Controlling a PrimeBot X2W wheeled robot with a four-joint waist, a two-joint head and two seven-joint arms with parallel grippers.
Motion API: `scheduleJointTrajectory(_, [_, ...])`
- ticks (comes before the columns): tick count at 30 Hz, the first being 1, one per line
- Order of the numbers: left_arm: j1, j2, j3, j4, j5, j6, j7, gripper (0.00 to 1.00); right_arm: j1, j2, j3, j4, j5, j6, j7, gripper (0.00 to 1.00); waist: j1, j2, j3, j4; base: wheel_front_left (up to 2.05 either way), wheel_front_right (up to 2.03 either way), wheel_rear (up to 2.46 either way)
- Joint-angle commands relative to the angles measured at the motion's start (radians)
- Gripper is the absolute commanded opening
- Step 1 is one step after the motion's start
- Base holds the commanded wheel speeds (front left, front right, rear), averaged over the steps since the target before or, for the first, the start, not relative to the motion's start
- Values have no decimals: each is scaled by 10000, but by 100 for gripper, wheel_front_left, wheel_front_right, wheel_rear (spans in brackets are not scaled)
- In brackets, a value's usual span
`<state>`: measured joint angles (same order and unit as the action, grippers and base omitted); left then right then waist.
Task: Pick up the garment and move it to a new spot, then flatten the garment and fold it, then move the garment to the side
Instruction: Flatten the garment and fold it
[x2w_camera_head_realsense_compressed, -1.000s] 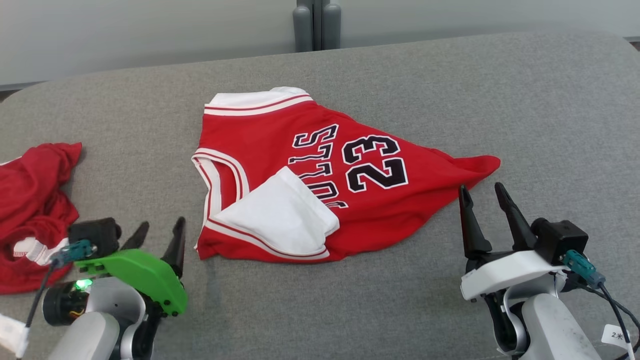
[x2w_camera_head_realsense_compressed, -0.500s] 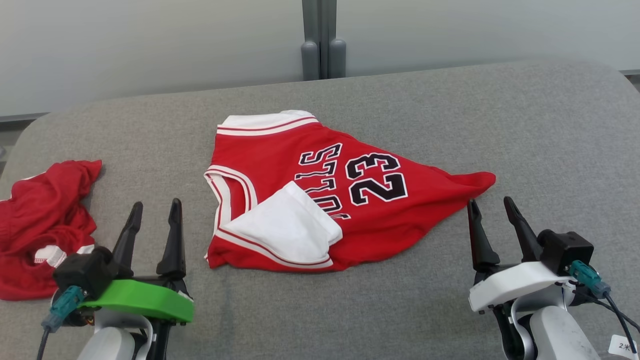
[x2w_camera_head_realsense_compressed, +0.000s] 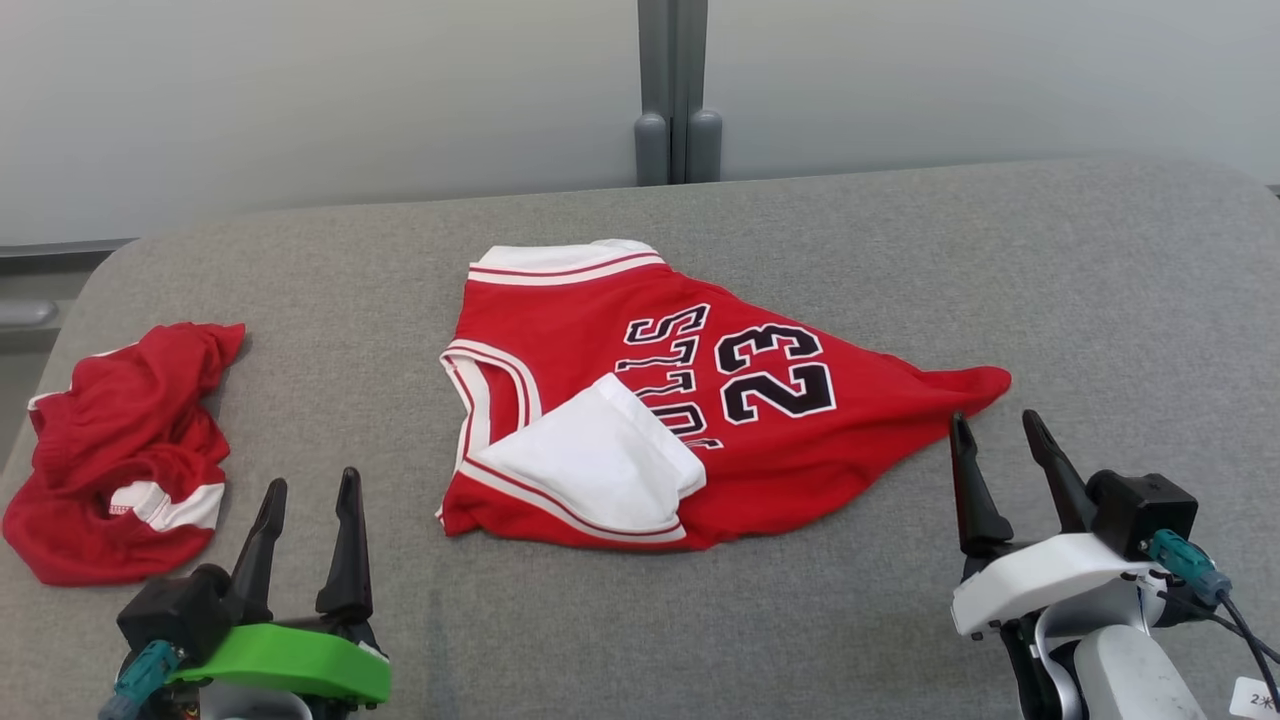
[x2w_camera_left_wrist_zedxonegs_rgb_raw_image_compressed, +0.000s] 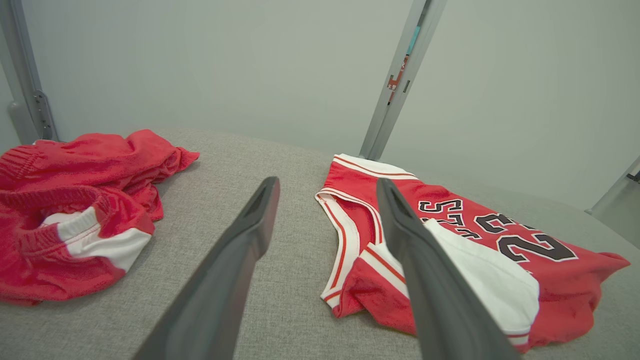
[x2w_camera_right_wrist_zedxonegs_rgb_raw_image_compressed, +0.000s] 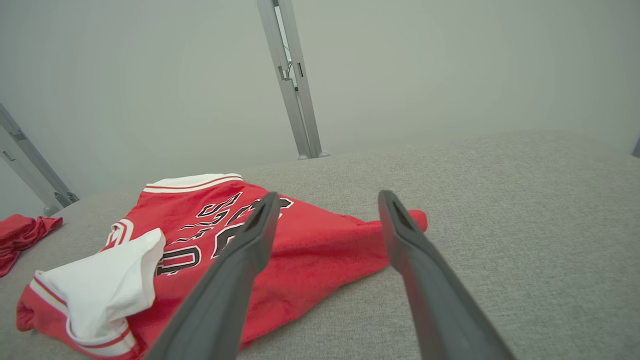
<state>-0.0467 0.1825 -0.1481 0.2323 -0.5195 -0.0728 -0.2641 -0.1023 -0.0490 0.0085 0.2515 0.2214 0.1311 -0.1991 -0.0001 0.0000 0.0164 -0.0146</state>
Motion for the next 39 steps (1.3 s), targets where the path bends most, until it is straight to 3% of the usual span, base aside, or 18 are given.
scheduleJointTrajectory(1, [89, -52, 102, 60, 93, -83, -2, 100, 143, -27, -22, -61, -66, -7, 44, 100, 1, 0, 10, 40, 0, 0, 0])
scheduleJointTrajectory(8, [-130, -281, 319, 193, 364, -308, -3, 100, -124, -29, 75, -119, -91, -7, 228, 100, 1, 0, 167, 80, 0, 0, 0])
scheduleJointTrajectory(12, [-392, -335, 321, 164, 540, -411, -3, 100, -934, -26, 32, -64, -135, -7, 903, 100, 1, 0, 437, 48, 0, 0, 0])
scheduleJointTrajectory(19, [-936, -448, 175, 35, 711, -514, -4, 100, -3643, -322, -350, 908, -294, -7, 4432, 100, 1, 0, 1257, 229, 0, 0, 0])
scheduleJointTrajectory(26, [-1495, -496, -58, -58, 656, -577, -4, 100, -5594, -1775, 476, 2390, 332, -7, 6584, 100, 1, 0, 2087, 804, 0, 0, 0])
scheduleJointTrajectory(31, [-1726, -484, -243, 2, 563, -578, -4, 100, -5989, -2859, 1814, 3446, 1193, -7, 6832, 100, 1, 0, 2471, 1148, 0, 0, 0])
scheduleJointTrajectory(39, [-1747, -322, -284, -87, 471, -583, -4, 100, -5967, -3412, 3393, 4204, 2189, -7, 6007, 100, 1, 0, 2607, 1230, 0, 0, 0])
